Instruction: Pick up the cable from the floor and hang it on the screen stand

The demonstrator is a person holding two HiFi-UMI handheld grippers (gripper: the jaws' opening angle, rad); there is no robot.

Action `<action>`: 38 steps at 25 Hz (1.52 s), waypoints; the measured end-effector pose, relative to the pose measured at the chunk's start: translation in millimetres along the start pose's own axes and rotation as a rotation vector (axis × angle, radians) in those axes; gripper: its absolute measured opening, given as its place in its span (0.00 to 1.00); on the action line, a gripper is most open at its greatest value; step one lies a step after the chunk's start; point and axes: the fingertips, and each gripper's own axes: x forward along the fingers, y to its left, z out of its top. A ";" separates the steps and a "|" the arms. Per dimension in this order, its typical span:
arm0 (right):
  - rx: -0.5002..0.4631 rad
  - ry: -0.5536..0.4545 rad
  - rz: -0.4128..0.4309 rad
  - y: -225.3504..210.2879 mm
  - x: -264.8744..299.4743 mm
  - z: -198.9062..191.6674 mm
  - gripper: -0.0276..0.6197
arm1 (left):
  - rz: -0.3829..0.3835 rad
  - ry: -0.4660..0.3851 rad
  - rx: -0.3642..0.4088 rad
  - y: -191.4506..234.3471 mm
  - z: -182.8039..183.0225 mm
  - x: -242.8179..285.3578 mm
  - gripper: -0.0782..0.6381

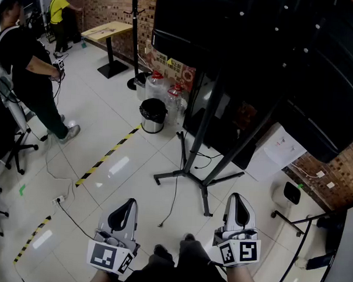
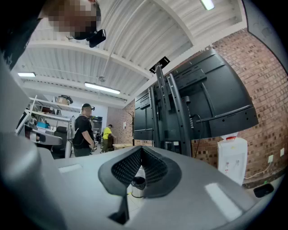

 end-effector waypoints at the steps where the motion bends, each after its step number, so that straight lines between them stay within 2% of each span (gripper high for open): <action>1: 0.002 0.000 0.003 0.9 4.1 -3.9 0.05 | 0.006 -0.008 0.007 4.7 0.9 3.8 0.12; 5: 0.008 -0.022 0.037 4.2 20.9 -13.5 0.05 | 0.023 -0.025 0.044 18.1 1.4 21.0 0.12; 8: -0.025 -0.021 0.083 2.4 41.3 -25.3 0.05 | 0.038 -0.030 0.092 23.8 -2.0 37.2 0.12; 13: -0.087 0.004 0.174 -25.3 97.3 -58.9 0.05 | 0.066 0.008 0.171 33.2 -28.9 82.2 0.12; 18: -0.083 0.008 0.299 -43.9 163.1 -90.3 0.05 | 0.144 0.041 0.210 59.9 -53.0 144.9 0.12; 22: -0.072 0.041 0.430 -41.2 197.3 -137.1 0.05 | 0.185 0.003 0.192 82.3 -76.8 182.8 0.12; 25: -0.093 0.104 0.480 -35.8 205.7 -207.3 0.05 | 0.195 0.009 0.192 96.9 -121.5 193.7 0.12; 29: -0.087 0.191 0.460 -38.3 210.3 -318.8 0.05 | 0.201 0.037 0.205 120.4 -206.7 200.0 0.12; 34: -0.056 0.237 0.440 -31.6 196.6 -417.6 0.06 | 0.174 0.090 0.173 133.8 -312.5 202.0 0.12; 38: -0.042 0.262 0.464 -28.0 194.6 -490.9 0.06 | 0.185 0.103 0.161 147.5 -382.4 204.0 0.12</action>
